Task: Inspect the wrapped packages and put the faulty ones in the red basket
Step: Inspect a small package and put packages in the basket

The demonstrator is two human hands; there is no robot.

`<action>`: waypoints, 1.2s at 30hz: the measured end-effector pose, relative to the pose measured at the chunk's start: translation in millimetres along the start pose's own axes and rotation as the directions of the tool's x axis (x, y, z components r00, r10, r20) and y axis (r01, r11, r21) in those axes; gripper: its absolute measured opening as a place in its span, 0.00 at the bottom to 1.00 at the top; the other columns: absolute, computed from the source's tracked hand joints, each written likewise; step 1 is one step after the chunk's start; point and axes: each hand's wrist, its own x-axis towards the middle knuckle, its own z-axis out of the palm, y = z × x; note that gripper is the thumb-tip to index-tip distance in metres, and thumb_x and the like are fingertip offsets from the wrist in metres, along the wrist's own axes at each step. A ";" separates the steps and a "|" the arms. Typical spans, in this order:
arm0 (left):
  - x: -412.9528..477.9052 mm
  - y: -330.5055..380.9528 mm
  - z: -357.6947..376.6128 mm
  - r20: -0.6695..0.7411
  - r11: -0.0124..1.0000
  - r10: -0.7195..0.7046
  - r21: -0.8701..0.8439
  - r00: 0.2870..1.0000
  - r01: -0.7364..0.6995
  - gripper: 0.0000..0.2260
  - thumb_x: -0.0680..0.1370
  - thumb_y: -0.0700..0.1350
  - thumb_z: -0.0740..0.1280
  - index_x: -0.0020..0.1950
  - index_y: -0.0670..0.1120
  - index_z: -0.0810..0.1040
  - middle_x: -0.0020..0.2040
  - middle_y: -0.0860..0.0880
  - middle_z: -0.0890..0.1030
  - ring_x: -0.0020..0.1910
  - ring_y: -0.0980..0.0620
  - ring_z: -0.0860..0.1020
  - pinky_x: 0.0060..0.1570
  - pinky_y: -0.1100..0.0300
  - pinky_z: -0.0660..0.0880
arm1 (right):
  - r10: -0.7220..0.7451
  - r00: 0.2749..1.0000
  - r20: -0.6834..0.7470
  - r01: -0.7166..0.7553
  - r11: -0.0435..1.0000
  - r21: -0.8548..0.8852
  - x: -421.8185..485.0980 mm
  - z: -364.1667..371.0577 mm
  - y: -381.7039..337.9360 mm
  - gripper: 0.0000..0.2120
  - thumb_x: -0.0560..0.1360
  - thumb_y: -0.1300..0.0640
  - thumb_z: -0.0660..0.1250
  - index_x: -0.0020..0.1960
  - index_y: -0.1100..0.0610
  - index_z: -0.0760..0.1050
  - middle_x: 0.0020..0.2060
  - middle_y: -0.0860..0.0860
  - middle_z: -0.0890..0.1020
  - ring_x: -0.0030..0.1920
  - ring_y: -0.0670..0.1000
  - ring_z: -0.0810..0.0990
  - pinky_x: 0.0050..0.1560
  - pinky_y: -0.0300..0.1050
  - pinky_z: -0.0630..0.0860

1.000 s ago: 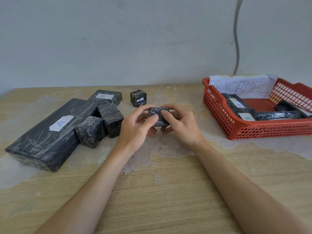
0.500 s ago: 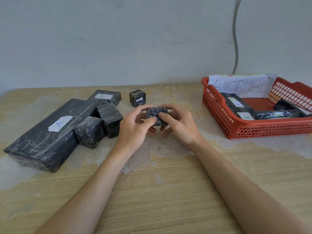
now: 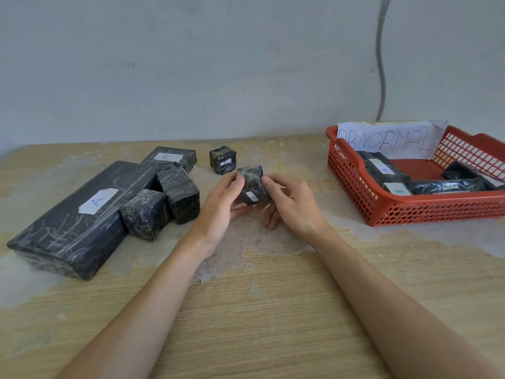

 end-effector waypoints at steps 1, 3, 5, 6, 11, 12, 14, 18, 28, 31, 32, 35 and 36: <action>0.6 -0.8 -0.5 -0.015 1.000 0.005 -0.017 1.000 -0.005 0.14 0.86 0.52 0.64 0.69 0.47 0.79 0.62 0.44 0.85 0.63 0.45 0.84 0.67 0.41 0.79 | -0.013 0.999 -0.037 0.012 1.000 -0.028 0.3 -0.3 0.9 0.12 0.87 0.50 0.65 0.59 0.54 0.84 0.39 0.56 0.88 0.32 0.61 0.87 0.34 0.57 0.85; 2.5 -2.7 -2.0 -0.045 0.999 0.035 -0.013 0.998 -0.035 0.11 0.85 0.43 0.67 0.68 0.48 0.80 0.63 0.44 0.84 0.62 0.45 0.84 0.64 0.44 0.81 | 0.016 0.998 -0.058 -0.012 0.998 0.061 0.5 -1.5 -1.0 0.12 0.86 0.49 0.65 0.58 0.54 0.85 0.43 0.57 0.88 0.37 0.61 0.88 0.37 0.56 0.84; 2.7 -3.5 -2.2 -0.060 0.997 0.074 0.028 0.995 -0.073 0.12 0.83 0.38 0.69 0.66 0.47 0.81 0.63 0.45 0.84 0.61 0.47 0.85 0.63 0.48 0.82 | 0.070 0.998 0.002 -0.069 0.980 0.184 -0.8 -2.4 -5.9 0.15 0.86 0.47 0.65 0.60 0.56 0.84 0.48 0.60 0.88 0.42 0.63 0.88 0.38 0.54 0.84; 2.0 -3.2 -1.9 -0.063 0.995 0.090 0.046 0.994 -0.087 0.13 0.82 0.36 0.70 0.65 0.47 0.82 0.62 0.46 0.84 0.60 0.49 0.85 0.63 0.50 0.81 | 0.079 0.997 0.024 -0.082 0.977 0.198 -1.4 -2.8 -7.3 0.14 0.85 0.47 0.66 0.61 0.56 0.84 0.50 0.60 0.87 0.43 0.63 0.88 0.39 0.55 0.85; 1.0 -2.8 -0.8 -0.094 0.995 0.092 0.050 0.991 -0.088 0.10 0.83 0.39 0.69 0.61 0.48 0.85 0.57 0.49 0.87 0.58 0.47 0.86 0.61 0.45 0.83 | 0.040 0.999 -0.035 -0.036 0.992 0.118 -0.6 -1.1 -5.2 0.08 0.84 0.56 0.69 0.58 0.59 0.84 0.45 0.59 0.89 0.41 0.63 0.89 0.44 0.59 0.87; 1.4 -3.7 0.0 -0.129 0.994 0.100 0.065 0.987 -0.092 0.09 0.82 0.41 0.70 0.60 0.49 0.86 0.56 0.49 0.87 0.58 0.46 0.86 0.60 0.43 0.83 | 0.032 0.999 -0.036 -0.029 0.995 0.100 -1.4 -0.4 -5.3 0.08 0.84 0.55 0.69 0.58 0.58 0.84 0.44 0.58 0.89 0.40 0.62 0.89 0.45 0.59 0.87; 2.7 -6.3 0.8 -0.213 0.986 0.127 0.131 0.969 -0.100 0.08 0.80 0.42 0.71 0.57 0.51 0.87 0.54 0.50 0.88 0.56 0.51 0.86 0.58 0.48 0.82 | 0.024 1.000 -0.011 -0.023 0.997 0.068 -4.0 0.1 -7.2 0.09 0.84 0.53 0.69 0.58 0.57 0.84 0.44 0.56 0.89 0.40 0.59 0.90 0.45 0.57 0.87; 2.8 -5.6 -0.3 -0.237 0.985 0.118 0.149 0.964 -0.084 0.07 0.80 0.42 0.70 0.55 0.49 0.87 0.52 0.51 0.88 0.55 0.53 0.86 0.59 0.44 0.83 | 0.032 0.999 0.043 -0.034 0.998 0.059 -5.5 -0.6 -8.8 0.09 0.82 0.57 0.71 0.61 0.56 0.83 0.46 0.55 0.90 0.43 0.58 0.90 0.45 0.53 0.86; 2.4 -6.8 -1.6 -0.163 0.977 0.146 0.182 0.976 -0.116 0.08 0.80 0.39 0.73 0.57 0.49 0.85 0.53 0.52 0.87 0.52 0.52 0.87 0.57 0.50 0.83 | 0.033 0.999 -0.017 -0.032 0.998 0.051 -3.7 1.6 -8.3 0.08 0.84 0.54 0.69 0.57 0.56 0.84 0.42 0.55 0.90 0.41 0.58 0.90 0.45 0.56 0.86; 1.5 -5.8 0.6 -0.182 0.971 0.155 0.212 0.971 -0.115 0.11 0.78 0.37 0.74 0.57 0.50 0.85 0.54 0.54 0.87 0.50 0.53 0.87 0.55 0.53 0.83 | 0.022 1.000 0.007 -0.022 0.999 0.044 -4.5 -0.9 -9.1 0.09 0.84 0.54 0.69 0.60 0.56 0.84 0.45 0.54 0.90 0.43 0.57 0.90 0.45 0.55 0.86; 2.1 -6.1 0.3 -0.190 0.969 0.158 0.218 0.969 -0.115 0.10 0.78 0.38 0.74 0.57 0.50 0.85 0.54 0.54 0.87 0.50 0.53 0.87 0.56 0.52 0.83 | 0.019 0.999 0.026 -0.020 0.999 0.044 -4.7 -1.9 -8.9 0.08 0.84 0.55 0.69 0.60 0.55 0.84 0.46 0.54 0.90 0.45 0.56 0.90 0.46 0.54 0.86; 3.3 -6.0 -2.9 -0.172 0.971 0.162 0.205 0.972 -0.125 0.08 0.77 0.46 0.73 0.55 0.51 0.84 0.53 0.53 0.87 0.53 0.50 0.86 0.56 0.51 0.82 | 0.004 0.999 0.040 -0.005 1.000 0.014 -4.5 -1.3 -8.5 0.09 0.81 0.58 0.71 0.60 0.53 0.84 0.47 0.53 0.90 0.48 0.55 0.90 0.51 0.56 0.87; 4.3 -6.7 -4.2 -0.174 0.972 0.165 0.193 0.971 -0.131 0.06 0.78 0.46 0.73 0.54 0.50 0.84 0.52 0.53 0.87 0.53 0.52 0.86 0.55 0.53 0.81 | 0.000 0.999 0.041 0.000 1.000 0.008 -4.4 -0.2 -8.2 0.09 0.80 0.58 0.71 0.60 0.53 0.83 0.47 0.53 0.90 0.48 0.56 0.90 0.52 0.57 0.86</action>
